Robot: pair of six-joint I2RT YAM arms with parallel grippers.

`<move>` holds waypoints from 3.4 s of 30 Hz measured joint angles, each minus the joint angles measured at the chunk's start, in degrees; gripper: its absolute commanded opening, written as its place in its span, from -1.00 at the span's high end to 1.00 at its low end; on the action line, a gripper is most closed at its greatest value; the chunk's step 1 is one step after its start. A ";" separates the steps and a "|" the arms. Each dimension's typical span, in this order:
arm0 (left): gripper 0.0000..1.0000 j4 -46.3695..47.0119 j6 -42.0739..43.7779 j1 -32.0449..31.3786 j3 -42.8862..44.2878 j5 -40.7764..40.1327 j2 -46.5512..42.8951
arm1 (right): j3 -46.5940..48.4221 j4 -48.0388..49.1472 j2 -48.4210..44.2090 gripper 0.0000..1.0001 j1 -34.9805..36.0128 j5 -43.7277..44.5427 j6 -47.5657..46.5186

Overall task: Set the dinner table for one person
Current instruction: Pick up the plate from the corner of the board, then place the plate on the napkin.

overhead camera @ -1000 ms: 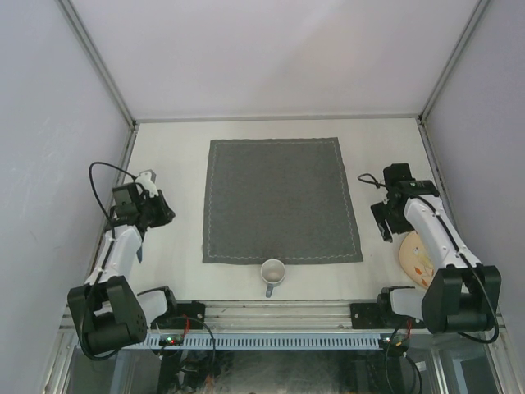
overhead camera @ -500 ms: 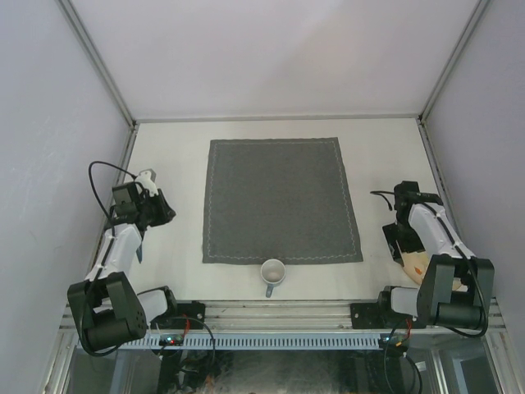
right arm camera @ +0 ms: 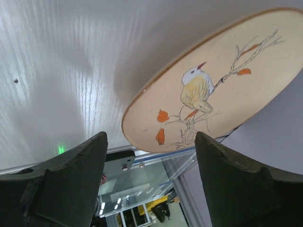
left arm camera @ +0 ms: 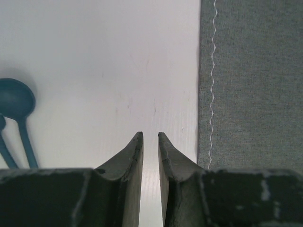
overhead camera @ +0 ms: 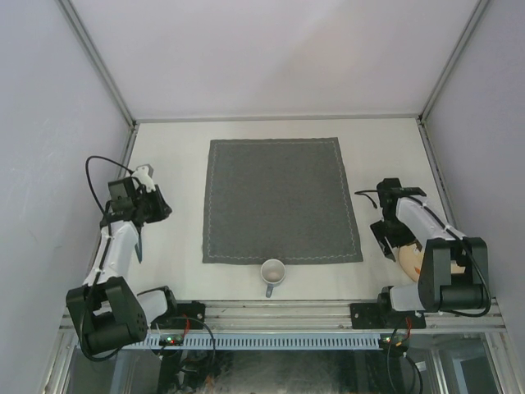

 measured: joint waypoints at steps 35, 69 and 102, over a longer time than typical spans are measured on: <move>0.55 -5.73 -0.02 0.04 5.49 -3.82 -3.15 | 1.33 10.58 17.86 1.00 3.72 11.13 0.39; 0.57 -4.11 -0.44 0.04 3.19 -4.04 -5.75 | 23.91 21.40 11.54 1.00 18.08 17.53 -7.02; 0.59 -2.12 1.05 0.48 0.17 -7.89 -9.84 | 33.75 32.74 33.11 1.00 58.45 21.05 -21.05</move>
